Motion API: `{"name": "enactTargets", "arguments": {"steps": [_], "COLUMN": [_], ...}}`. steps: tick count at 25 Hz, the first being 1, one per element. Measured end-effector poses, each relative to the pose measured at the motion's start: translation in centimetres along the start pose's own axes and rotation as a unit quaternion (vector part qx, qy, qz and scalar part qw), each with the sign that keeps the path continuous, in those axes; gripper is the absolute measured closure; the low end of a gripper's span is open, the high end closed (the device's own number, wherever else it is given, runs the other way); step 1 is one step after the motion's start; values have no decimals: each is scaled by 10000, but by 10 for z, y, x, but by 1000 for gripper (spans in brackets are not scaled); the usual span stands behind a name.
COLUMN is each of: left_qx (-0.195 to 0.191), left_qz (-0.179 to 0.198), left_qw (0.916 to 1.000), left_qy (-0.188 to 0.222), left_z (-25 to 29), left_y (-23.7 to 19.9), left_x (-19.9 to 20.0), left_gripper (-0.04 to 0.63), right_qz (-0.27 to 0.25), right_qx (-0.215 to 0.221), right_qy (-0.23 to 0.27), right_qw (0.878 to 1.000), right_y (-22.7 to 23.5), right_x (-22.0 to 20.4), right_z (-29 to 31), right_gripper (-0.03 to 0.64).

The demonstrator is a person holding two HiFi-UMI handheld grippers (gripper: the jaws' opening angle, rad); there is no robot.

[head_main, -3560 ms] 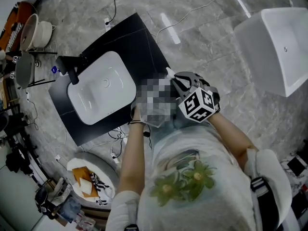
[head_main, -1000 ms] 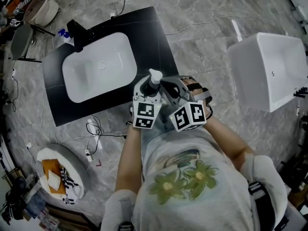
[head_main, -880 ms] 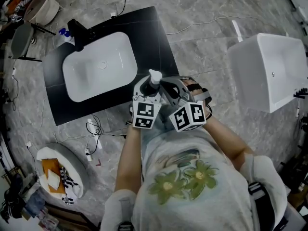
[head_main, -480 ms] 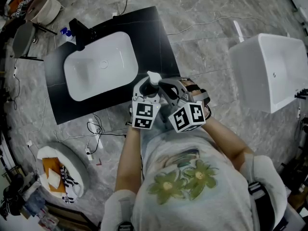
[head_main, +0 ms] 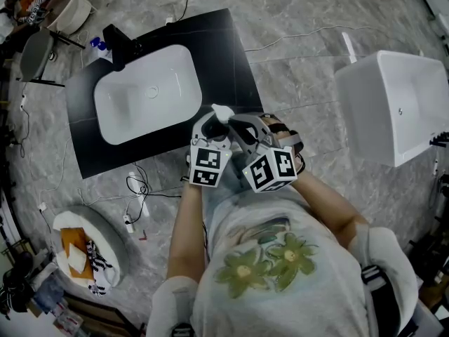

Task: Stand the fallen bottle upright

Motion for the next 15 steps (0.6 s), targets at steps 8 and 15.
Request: {"name": "enactTargets", "arguments": {"steps": [8,15], "left_qx": [21,19], "left_qz": [-82,-65], "left_qw": [9999,9999], "left_qy": [-53,-104], "left_z": [-2,-3], "left_y": [3,1], "left_x": [0,-2], "left_gripper": [370,370], "right_qz": [378,816], "right_qx": [-9,6], "right_qy": [12,83], "right_qw": [9993,9966], "right_y": [3,6], "right_x": [-2,-6], "right_z": [-4,-4], "right_gripper": [566,566]}}
Point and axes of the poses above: the fingertips, and each gripper's own axes: z forward along the fingers, y to its right, x out of its top, the point moved 6 cm from there along -z, backward along the fingers, and after that the axes turned 4 degrees about y, right-handed, at the moved point
